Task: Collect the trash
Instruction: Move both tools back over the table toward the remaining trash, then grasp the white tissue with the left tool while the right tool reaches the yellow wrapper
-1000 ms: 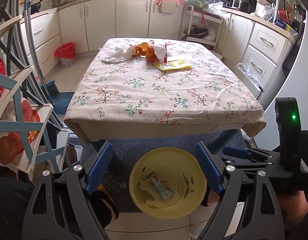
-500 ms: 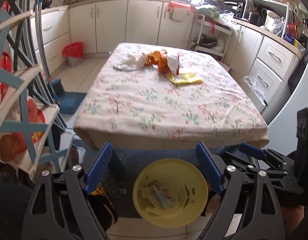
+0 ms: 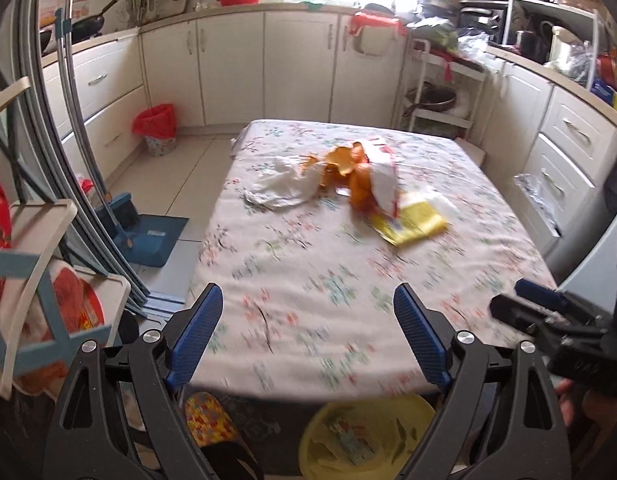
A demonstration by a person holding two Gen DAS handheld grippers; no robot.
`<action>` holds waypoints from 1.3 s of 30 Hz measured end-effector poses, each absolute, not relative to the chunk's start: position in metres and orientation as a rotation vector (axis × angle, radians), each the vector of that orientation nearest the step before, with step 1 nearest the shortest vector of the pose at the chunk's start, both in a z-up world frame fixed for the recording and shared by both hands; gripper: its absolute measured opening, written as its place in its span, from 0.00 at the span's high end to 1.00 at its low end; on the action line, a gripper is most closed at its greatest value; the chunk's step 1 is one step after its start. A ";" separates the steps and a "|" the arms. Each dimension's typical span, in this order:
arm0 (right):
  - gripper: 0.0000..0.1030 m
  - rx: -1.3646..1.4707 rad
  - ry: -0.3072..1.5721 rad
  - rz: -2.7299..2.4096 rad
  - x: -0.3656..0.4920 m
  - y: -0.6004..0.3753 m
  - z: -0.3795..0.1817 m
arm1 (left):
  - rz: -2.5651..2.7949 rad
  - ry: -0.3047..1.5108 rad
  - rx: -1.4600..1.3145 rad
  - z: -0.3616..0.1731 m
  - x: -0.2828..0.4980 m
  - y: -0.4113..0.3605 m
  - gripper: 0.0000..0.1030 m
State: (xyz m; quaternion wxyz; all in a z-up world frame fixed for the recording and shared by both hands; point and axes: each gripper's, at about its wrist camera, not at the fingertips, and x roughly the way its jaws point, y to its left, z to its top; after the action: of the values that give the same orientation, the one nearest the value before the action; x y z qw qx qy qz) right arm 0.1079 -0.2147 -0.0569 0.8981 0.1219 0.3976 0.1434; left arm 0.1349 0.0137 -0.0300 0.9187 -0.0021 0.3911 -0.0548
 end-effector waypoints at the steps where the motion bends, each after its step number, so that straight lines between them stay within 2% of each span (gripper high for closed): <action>1: 0.25 0.258 0.827 0.300 0.119 -0.215 -0.056 | -0.103 0.819 -0.013 -0.033 0.148 0.016 0.19; 9: 0.25 0.201 0.856 0.281 0.187 -0.214 -0.055 | -0.077 0.876 0.050 -0.051 0.241 0.019 0.19; 21: 0.25 0.222 0.983 0.137 0.245 -0.253 -0.094 | -0.089 0.948 0.055 -0.097 0.339 0.029 0.19; 25: 0.33 0.231 1.002 0.158 0.253 -0.249 -0.100 | -0.086 0.946 0.098 -0.102 0.356 0.024 0.20; 27: 0.41 0.237 1.013 0.168 0.257 -0.249 -0.102 | -0.081 0.951 0.109 -0.107 0.363 0.024 0.25; 29: 0.47 0.243 1.020 0.174 0.260 -0.250 -0.104 | -0.079 0.969 0.119 -0.113 0.371 0.024 0.38; 30: 0.57 0.247 1.022 0.184 0.264 -0.249 -0.104 | -0.081 0.978 0.113 -0.115 0.374 0.025 0.43; 31: 0.71 0.262 1.029 0.203 0.265 -0.249 -0.104 | -0.088 0.981 0.096 -0.116 0.376 0.027 0.53; 32: 0.77 0.270 1.033 0.211 0.265 -0.249 -0.105 | -0.096 0.977 0.083 -0.115 0.376 0.027 0.70; 33: 0.85 0.279 1.039 0.223 0.266 -0.247 -0.105 | -0.112 0.988 0.062 -0.114 0.378 0.028 0.77; 34: 0.89 0.283 1.038 0.234 0.266 -0.246 -0.105 | -0.128 0.990 0.035 -0.111 0.378 0.030 0.83; 35: 0.90 0.284 1.033 0.239 0.265 -0.245 -0.104 | -0.135 0.989 0.023 -0.109 0.377 0.030 0.86; 39: 0.95 0.281 0.997 0.248 0.258 -0.244 -0.094 | -0.171 0.975 -0.033 -0.096 0.366 0.034 0.88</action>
State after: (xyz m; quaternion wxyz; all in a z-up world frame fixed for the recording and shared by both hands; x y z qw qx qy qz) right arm 0.2580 -0.2444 -0.0936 0.8614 0.1342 0.4753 0.1184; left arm 0.3657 0.0340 -0.0956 0.8800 -0.0160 0.4677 -0.0818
